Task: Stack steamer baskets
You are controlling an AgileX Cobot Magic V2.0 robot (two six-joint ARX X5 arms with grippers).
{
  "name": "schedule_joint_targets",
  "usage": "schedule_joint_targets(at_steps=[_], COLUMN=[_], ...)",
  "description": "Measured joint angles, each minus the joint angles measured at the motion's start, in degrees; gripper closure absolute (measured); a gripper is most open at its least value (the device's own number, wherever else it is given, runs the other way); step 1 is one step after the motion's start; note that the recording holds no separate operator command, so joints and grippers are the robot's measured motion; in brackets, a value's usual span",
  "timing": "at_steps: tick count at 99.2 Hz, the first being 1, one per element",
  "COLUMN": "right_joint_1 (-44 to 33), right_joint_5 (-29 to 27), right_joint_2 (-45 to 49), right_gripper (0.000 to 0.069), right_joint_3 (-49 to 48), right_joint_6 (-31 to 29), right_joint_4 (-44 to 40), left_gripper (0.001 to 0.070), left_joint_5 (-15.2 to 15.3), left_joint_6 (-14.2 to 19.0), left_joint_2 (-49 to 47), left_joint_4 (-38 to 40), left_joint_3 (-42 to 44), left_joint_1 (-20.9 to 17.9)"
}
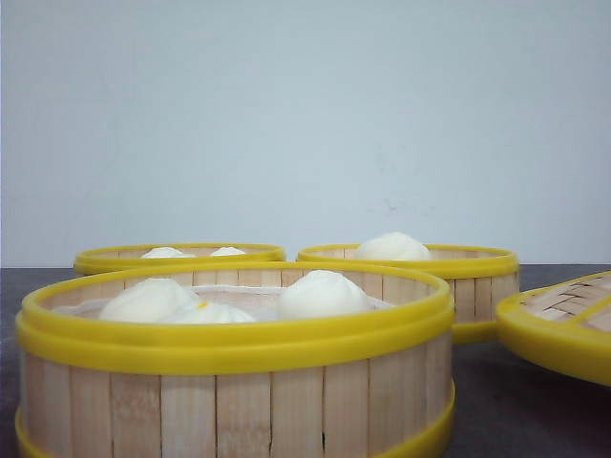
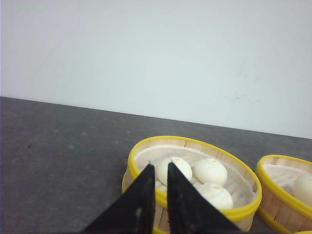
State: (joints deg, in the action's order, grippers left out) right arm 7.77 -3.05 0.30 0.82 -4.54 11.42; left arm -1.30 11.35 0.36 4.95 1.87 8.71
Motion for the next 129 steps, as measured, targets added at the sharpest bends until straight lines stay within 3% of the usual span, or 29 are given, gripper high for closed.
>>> schedule_joint_targets(at_steps=[115,129], right_joint_1=[0.0,0.0], right_joint_5=[0.0,0.02], right_joint_2=[0.0,0.0], right_gripper=[0.0676,0.0676], right_joint_3=[0.0,0.0], right_joint_6=[0.0,-0.22], right_joint_4=[0.0,3.15], left_gripper=[0.0688,0.0688], left_joint_5=[0.02,-1.92], left_joint_6=[-0.57,4.02], left_joint_2=[0.0,0.0], left_joint_4=[0.39,0.44], left_joint_3=[0.0,0.07], left_joint_1=[-0.02,-0.02])
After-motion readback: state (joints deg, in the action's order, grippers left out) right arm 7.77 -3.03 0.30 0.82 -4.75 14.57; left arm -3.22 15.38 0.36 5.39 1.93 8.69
